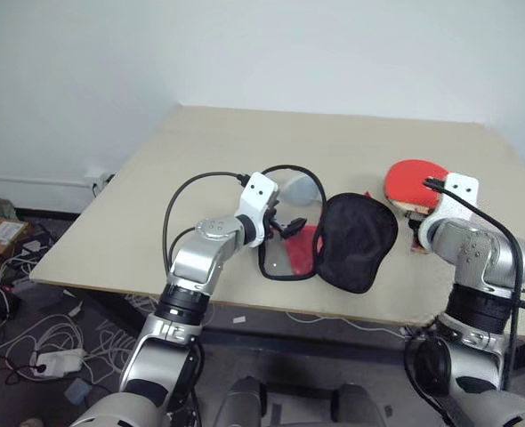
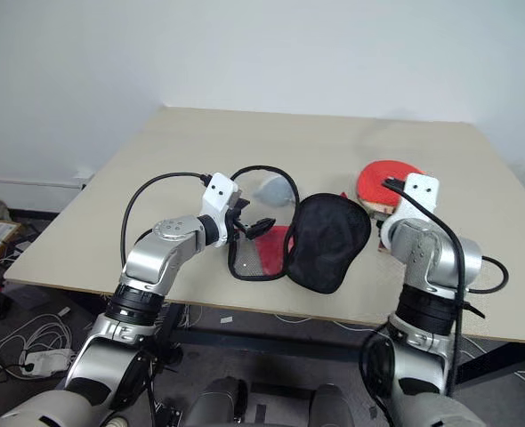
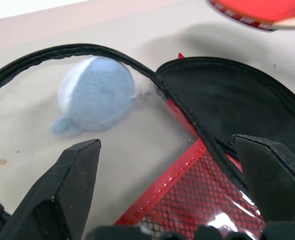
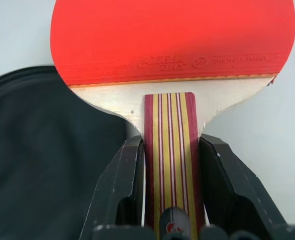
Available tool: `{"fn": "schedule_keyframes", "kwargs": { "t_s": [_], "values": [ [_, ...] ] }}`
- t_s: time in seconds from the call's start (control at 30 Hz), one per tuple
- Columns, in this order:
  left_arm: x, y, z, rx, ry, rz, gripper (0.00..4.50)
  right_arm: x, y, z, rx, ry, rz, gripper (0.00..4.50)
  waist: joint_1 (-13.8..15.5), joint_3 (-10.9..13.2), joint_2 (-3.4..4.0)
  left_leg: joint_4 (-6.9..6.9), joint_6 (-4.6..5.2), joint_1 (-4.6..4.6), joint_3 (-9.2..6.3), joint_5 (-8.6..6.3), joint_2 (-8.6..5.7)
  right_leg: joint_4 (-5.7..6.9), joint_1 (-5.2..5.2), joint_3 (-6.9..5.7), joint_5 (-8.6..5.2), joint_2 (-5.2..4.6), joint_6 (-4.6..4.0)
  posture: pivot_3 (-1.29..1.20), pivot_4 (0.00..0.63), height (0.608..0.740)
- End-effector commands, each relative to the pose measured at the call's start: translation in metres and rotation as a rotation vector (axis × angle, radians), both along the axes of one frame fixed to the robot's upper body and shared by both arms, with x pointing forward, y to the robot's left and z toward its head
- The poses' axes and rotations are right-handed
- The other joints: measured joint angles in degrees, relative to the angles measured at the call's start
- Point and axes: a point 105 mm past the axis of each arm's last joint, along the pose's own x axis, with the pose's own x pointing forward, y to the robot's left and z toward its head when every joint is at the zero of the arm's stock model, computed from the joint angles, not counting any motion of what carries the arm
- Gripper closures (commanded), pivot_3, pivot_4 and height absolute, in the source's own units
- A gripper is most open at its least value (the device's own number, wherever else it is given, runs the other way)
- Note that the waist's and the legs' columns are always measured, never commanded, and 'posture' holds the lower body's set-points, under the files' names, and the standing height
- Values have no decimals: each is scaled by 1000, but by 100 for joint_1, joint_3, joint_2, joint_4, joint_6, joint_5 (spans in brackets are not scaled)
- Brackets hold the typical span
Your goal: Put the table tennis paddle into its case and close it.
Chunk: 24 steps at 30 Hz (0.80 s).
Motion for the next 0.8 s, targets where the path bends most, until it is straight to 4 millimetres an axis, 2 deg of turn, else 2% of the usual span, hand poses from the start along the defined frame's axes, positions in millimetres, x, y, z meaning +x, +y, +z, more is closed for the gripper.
{"fn": "schedule_keyframes", "kwargs": {
  "t_s": [0.03,0.3,0.43,0.8],
  "values": [
    [6,-1,18,-11,-54,6,0,2,7,36,9,-96,-35,3228,12,-1,1,0,0,0,0,0,0,0,-1,0,0,0,0,0,0,688],
    [9,-2,18,-6,-52,14,0,-2,34,34,96,15,-117,3228,18,-3,5,-1,-1,-1,0,0,0,1,-3,-4,7,0,11,0,0,688],
    [11,-2,17,-1,-48,16,0,-3,59,26,185,68,-123,3228,25,-4,9,-6,-3,-3,0,2,0,8,-7,-3,8,0,12,0,0,688],
    [14,-4,14,13,-43,6,0,-6,108,20,272,114,-27,3228,-3,-4,19,-15,-5,-2,-1,4,0,12,-11,-5,9,0,10,0,0,688]
  ]
}}
